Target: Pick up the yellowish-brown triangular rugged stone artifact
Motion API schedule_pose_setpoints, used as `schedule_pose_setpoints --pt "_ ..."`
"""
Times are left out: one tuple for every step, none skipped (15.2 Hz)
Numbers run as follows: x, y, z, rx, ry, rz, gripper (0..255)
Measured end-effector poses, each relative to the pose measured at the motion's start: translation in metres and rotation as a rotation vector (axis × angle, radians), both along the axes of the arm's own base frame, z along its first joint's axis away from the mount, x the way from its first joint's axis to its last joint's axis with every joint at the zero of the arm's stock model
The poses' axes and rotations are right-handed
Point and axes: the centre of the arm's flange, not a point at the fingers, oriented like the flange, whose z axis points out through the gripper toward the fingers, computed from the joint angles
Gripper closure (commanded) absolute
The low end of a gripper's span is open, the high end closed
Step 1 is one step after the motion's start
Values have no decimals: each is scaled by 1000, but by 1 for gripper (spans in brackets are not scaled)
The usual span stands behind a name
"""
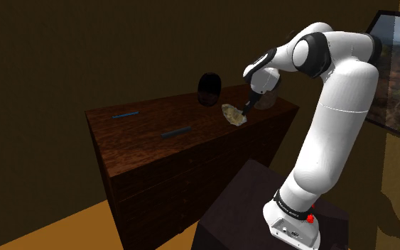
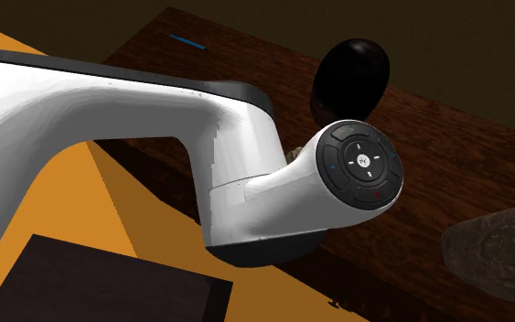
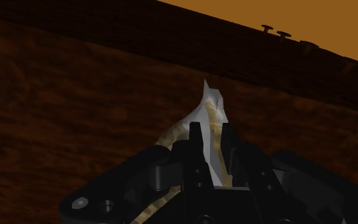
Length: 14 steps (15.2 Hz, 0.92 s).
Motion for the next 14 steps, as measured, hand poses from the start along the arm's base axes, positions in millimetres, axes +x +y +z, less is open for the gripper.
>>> schedule_pose_setpoints --pt "0 0 0 0 0 0 255" --pt "0 0 0 0 0 0 255" --pt "0 0 0 0 0 0 255" --pt "0 0 0 0 0 0 255" --pt "0 0 2 0 0 0 255" --pt "1 0 5 0 0 1 255" --pt "0 0 10 0 0 1 255" --pt "1 1 15 0 0 1 255" --pt "1 1 21 0 0 1 255" --pt "0 0 26 0 0 1 255" --pt "0 0 31 0 0 1 255" --pt "0 -1 36 0 0 1 255" --pt "1 -1 42 0 0 1 255" --pt "0 -1 46 0 0 1 255"
